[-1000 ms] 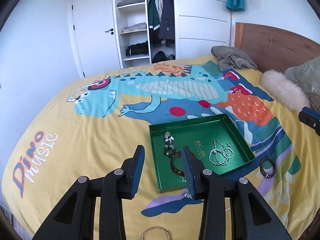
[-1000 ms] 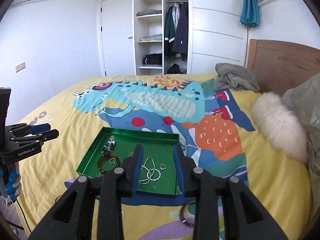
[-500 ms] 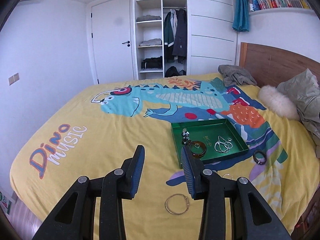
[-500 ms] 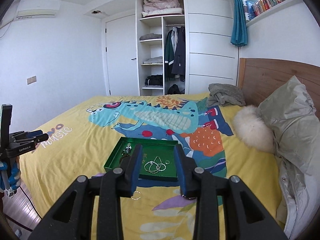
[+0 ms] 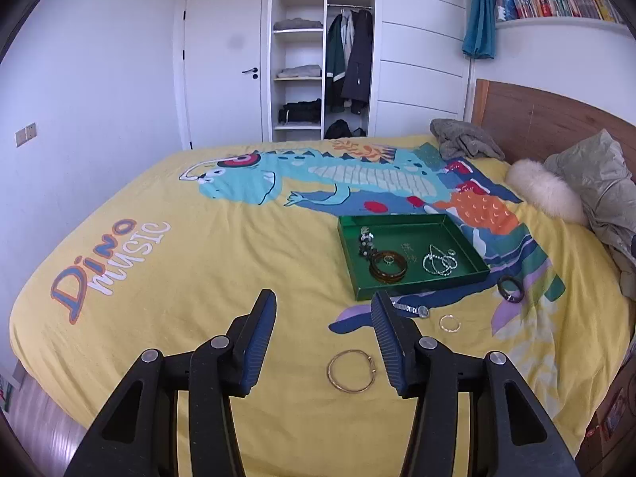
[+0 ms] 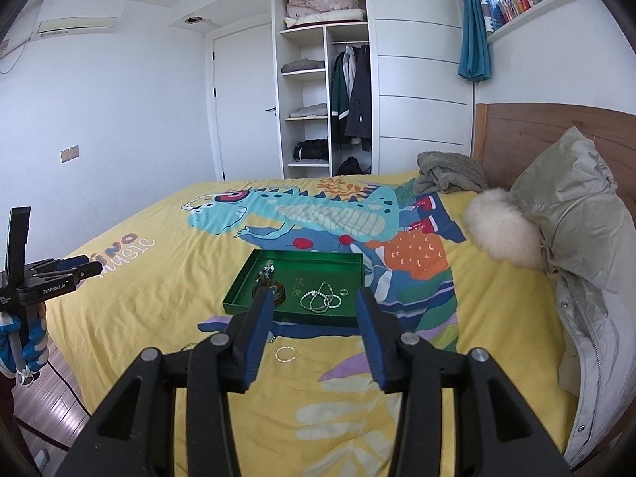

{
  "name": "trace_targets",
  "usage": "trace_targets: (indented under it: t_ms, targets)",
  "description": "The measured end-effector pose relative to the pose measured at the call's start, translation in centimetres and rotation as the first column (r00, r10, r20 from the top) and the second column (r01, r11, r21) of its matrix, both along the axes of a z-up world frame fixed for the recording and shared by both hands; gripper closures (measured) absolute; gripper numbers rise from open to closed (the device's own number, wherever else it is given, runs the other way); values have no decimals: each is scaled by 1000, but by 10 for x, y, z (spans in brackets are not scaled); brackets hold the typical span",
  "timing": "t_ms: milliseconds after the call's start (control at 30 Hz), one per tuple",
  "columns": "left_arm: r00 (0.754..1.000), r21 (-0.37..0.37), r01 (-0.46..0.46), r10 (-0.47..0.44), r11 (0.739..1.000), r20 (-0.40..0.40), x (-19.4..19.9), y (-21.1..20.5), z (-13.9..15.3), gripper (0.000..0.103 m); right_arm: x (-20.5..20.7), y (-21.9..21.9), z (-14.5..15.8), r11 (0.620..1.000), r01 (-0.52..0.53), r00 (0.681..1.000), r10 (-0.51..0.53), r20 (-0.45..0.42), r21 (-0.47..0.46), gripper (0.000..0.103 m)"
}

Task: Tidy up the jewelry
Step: 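Withdraw both open tools toward the remaining jewelry on the duvet, then grasp the thin rose-gold bangle with the left tool while the right tool grasps the twisted silver hoop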

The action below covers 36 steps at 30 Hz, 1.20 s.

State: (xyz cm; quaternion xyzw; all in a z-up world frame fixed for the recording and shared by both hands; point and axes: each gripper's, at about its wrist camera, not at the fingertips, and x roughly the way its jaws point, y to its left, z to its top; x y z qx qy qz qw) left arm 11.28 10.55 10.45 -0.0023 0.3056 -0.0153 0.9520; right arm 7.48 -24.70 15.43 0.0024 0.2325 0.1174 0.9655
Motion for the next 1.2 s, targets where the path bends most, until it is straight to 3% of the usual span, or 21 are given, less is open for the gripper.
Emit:
trace_targets:
  t_ms: [300, 667, 1000, 1200]
  targets:
    - [988, -24, 7, -11, 1000, -152, 26, 5, -81, 54, 29, 23, -56, 998, -57, 994, 56, -92, 0, 61]
    - [938, -57, 24, -42, 998, -343, 69, 6, -181, 57, 85, 63, -141, 987, -161, 962, 157, -225, 0, 58]
    - [915, -73, 64, -88, 995, -394, 95, -1, -211, 67, 127, 80, -197, 980, -196, 928, 195, -316, 27, 58]
    - [903, -40, 102, -110, 994, -415, 102, -10, -218, 81, 148, 86, -226, 979, -202, 909, 197, -367, 25, 57]
